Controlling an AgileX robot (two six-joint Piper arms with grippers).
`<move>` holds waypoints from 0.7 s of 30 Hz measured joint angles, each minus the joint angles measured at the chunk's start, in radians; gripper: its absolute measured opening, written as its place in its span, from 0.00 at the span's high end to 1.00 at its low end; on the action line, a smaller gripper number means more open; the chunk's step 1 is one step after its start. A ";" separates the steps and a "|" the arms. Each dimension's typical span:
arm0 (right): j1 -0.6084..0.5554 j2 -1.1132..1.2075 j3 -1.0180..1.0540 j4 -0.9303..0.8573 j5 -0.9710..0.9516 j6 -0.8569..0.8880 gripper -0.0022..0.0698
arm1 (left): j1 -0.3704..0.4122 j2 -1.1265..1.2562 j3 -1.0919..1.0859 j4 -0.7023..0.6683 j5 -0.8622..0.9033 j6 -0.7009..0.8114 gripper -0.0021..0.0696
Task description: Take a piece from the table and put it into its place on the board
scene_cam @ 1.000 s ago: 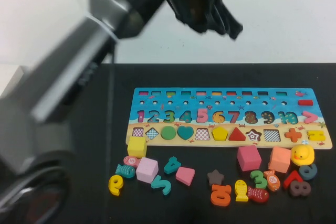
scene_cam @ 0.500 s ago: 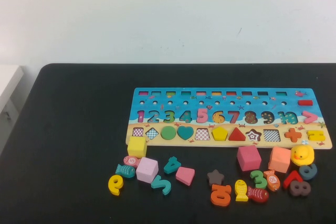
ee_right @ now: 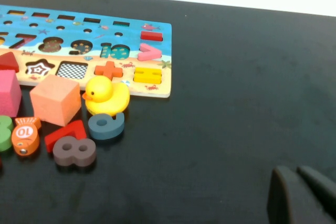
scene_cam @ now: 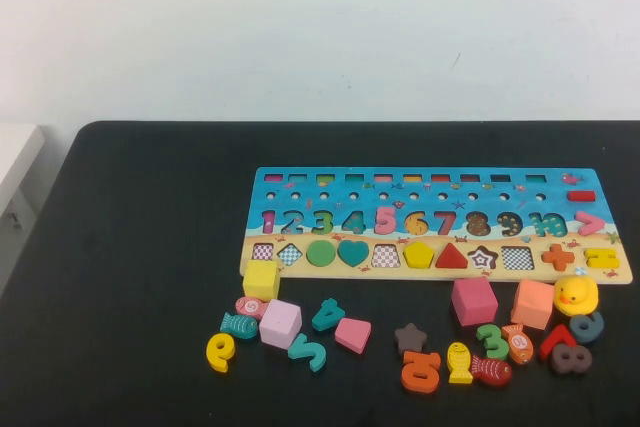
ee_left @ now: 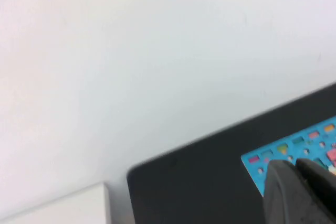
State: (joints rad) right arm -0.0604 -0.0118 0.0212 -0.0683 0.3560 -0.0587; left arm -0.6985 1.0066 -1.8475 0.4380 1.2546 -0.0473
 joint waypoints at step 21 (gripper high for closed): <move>0.000 0.000 0.000 0.000 0.000 0.000 0.94 | 0.000 -0.226 1.005 -0.060 -0.441 -0.140 0.97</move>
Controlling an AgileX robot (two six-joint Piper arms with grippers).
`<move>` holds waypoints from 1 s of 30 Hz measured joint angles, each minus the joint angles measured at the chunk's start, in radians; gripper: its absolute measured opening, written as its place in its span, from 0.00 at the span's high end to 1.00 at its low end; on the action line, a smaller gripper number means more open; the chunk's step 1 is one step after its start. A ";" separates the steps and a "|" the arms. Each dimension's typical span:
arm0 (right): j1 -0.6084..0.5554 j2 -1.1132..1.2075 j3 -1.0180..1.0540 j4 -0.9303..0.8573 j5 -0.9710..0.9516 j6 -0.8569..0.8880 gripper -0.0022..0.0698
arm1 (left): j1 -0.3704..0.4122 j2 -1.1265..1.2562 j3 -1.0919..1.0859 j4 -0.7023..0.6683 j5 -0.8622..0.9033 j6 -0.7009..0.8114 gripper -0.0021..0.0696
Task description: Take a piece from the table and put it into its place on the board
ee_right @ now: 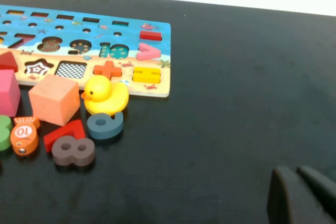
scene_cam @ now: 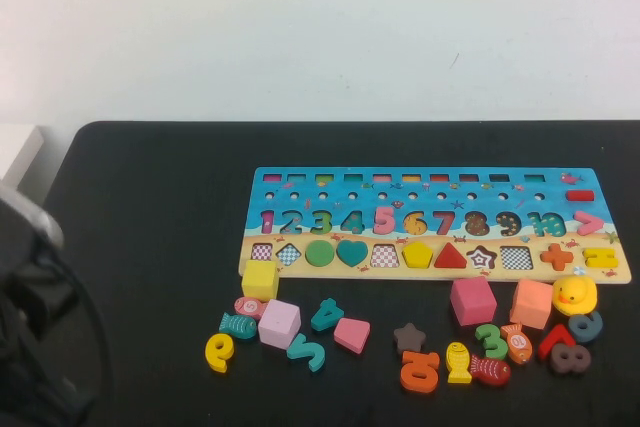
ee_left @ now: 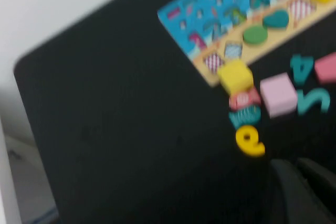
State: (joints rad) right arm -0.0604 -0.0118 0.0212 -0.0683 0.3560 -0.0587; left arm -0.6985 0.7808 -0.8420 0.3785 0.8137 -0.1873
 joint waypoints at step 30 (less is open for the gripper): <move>0.000 0.000 0.000 0.000 0.000 0.000 0.94 | 0.506 -0.484 0.327 -0.354 -0.230 -0.106 0.97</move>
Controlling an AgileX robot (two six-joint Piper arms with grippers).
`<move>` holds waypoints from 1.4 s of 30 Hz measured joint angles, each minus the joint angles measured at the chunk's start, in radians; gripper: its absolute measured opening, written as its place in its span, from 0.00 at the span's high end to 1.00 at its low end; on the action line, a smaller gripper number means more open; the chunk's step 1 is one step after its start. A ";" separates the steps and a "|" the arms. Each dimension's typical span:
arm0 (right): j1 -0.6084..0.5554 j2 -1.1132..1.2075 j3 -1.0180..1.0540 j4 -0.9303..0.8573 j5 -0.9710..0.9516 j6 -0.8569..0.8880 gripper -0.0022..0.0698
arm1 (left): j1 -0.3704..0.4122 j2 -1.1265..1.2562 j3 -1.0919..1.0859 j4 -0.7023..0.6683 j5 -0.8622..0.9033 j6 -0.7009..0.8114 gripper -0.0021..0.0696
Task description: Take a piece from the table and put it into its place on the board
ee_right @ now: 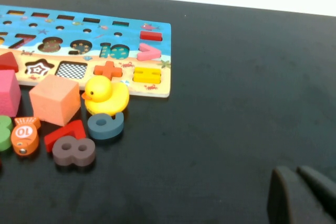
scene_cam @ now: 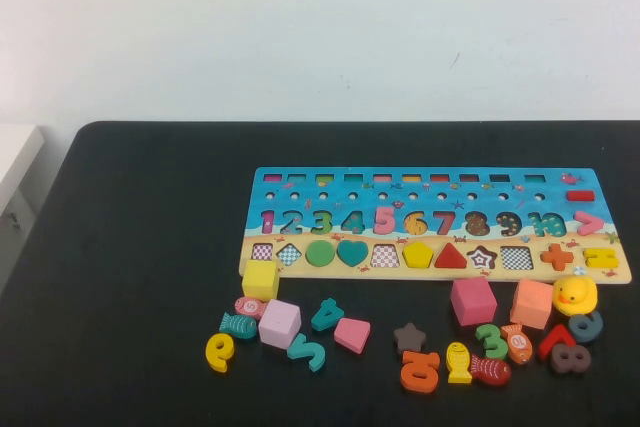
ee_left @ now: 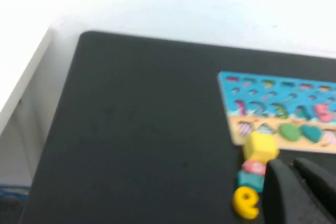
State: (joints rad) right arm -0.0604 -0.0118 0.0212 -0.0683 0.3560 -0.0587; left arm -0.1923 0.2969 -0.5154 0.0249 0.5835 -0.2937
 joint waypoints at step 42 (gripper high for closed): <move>0.000 0.000 0.000 0.000 0.000 0.000 0.94 | 0.056 -0.310 0.523 -0.014 -0.220 0.125 0.97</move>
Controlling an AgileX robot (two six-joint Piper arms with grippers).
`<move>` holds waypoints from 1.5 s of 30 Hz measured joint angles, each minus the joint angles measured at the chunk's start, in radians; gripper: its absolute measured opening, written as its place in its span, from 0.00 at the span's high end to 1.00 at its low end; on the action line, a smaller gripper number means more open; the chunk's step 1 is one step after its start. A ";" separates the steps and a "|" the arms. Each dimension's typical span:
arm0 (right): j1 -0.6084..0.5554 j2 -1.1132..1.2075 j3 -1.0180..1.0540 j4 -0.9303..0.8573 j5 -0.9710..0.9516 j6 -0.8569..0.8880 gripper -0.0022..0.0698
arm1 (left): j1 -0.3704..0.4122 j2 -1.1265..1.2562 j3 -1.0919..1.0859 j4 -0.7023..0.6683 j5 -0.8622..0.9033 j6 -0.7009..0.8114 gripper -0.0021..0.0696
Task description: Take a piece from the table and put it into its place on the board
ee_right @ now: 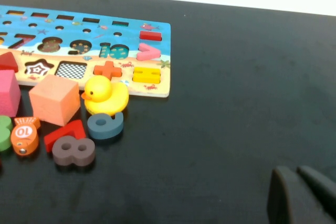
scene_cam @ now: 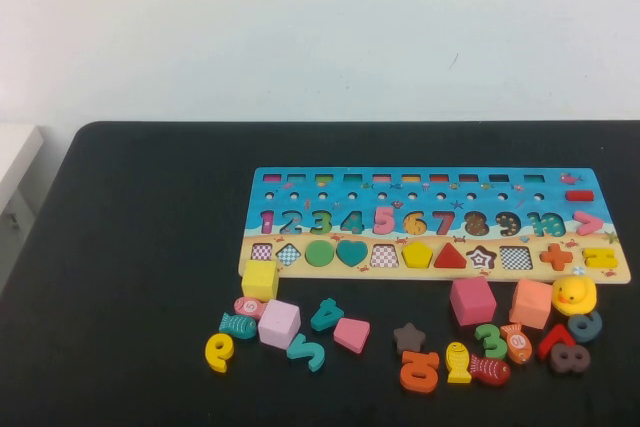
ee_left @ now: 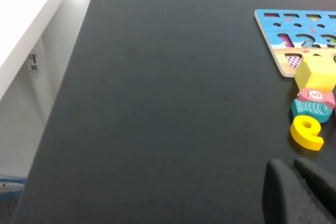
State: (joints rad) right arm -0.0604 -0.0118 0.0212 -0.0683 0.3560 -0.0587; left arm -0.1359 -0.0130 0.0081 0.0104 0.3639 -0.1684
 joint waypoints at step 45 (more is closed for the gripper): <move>0.000 0.000 0.000 0.000 0.000 0.000 0.94 | 0.000 -0.001 0.002 -0.019 -0.027 0.107 0.97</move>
State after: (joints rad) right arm -0.0604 -0.0118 0.0212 -0.0683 0.3560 -0.0587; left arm -0.1359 -0.0140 0.0098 -0.0090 0.3364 -0.0611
